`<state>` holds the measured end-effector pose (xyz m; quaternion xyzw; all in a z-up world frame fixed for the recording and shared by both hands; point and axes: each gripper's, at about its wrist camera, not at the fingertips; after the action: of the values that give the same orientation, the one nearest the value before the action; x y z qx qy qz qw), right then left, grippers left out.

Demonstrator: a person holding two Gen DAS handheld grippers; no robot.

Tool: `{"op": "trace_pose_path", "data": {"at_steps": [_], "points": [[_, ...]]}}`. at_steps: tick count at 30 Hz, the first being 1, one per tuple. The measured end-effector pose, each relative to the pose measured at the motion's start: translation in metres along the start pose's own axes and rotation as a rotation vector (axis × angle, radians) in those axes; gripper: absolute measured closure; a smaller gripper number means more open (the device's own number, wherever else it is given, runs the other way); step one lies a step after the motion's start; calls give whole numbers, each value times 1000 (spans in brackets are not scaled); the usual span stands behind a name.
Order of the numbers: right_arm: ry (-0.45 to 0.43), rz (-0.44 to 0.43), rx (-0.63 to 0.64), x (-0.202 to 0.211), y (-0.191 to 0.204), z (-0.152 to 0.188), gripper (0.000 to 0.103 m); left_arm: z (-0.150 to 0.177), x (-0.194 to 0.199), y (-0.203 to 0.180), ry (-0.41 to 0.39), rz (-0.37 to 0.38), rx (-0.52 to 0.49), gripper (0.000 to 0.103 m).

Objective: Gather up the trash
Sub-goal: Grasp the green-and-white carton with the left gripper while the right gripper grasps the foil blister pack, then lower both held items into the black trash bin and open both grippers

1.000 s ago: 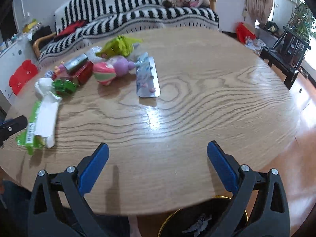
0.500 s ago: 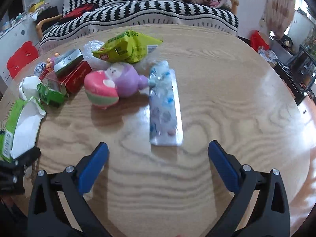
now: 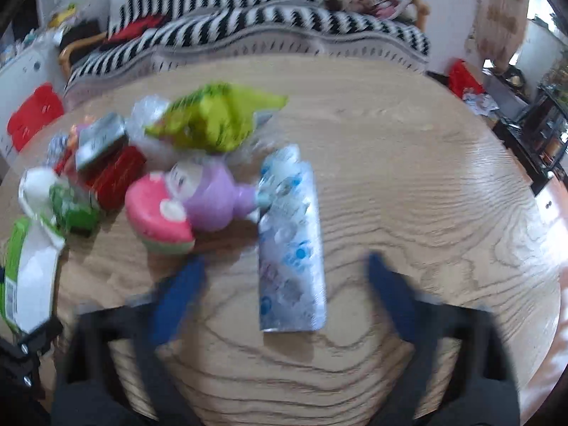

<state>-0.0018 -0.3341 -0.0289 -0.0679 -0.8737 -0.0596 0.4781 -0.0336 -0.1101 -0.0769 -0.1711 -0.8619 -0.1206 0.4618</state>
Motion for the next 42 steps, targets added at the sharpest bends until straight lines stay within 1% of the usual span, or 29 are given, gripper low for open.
{"op": "trace_pose_path", "data": {"at_steps": [1, 2, 3, 4, 5, 6, 12, 16, 20, 23, 26, 29, 31, 33, 34, 35, 36, 37, 40, 42], "points": [[7, -13, -16, 2, -3, 0, 77, 1, 3, 0, -17, -4, 0, 17], [9, -20, -22, 3, -5, 0, 77, -2, 5, 0, -28, -5, -8, 41], [10, -15, -19, 4, -6, 1, 77, -4, 7, 0, -30, -8, -16, 49], [8, 0, -11, 7, -7, 3, 77, -5, 8, 4, -24, 12, 5, 51], [2, -1, -15, 10, -9, 4, 77, -4, 10, 8, -25, 24, 28, 55], [0, -4, -24, 13, -10, 6, 77, -4, 11, 10, -22, 35, 43, 58], [-17, 2, -56, 30, -20, 13, 77, -5, 21, 9, -38, 57, 32, 60], [-36, 12, -69, 44, -25, 21, 77, -8, 32, 7, -69, 70, 37, 60], [-44, 10, -99, 57, -35, 31, 77, -8, 37, 5, -69, 120, 57, 60], [-46, 13, -116, 66, -42, 38, 77, -4, 38, 0, -66, 110, 42, 60], [-58, 13, -121, 79, -48, 45, 77, -1, 43, -3, -68, 116, 40, 60], [-92, 8, -137, 105, -60, 52, 77, -2, 53, -8, -91, 122, 27, 60], [-124, 5, -146, 129, -69, 62, 77, -3, 65, -12, -122, 142, 20, 60], [-153, 2, -159, 160, -81, 80, 77, -3, 82, -20, -154, 178, 12, 60], [-164, 8, -160, 174, -86, 91, 77, -3, 88, -26, -161, 193, 18, 60], [-169, 16, -158, 183, -91, 98, 77, -3, 94, -35, -158, 226, 30, 60], [-177, 32, -159, 196, -98, 112, 77, -3, 100, -48, -156, 273, 23, 60], [-180, 40, -167, 204, -103, 121, 77, -2, 104, -59, -159, 289, 9, 60], [-170, 28, -248, 220, -129, 158, 77, 8, 112, -115, -158, 336, -66, 60], [-138, 3, -310, 220, -147, 188, 77, 21, 107, -157, -114, 386, -122, 60]]}}
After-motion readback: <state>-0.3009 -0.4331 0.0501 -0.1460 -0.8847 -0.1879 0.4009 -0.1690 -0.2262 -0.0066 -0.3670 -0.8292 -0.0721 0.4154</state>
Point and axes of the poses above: each gripper's, at about its wrist camera, not at the fingertips, and x roughly against the way its jaws point, y to its left, z to its underside, and after that the axes turned 3 degrees about -x, right-handed
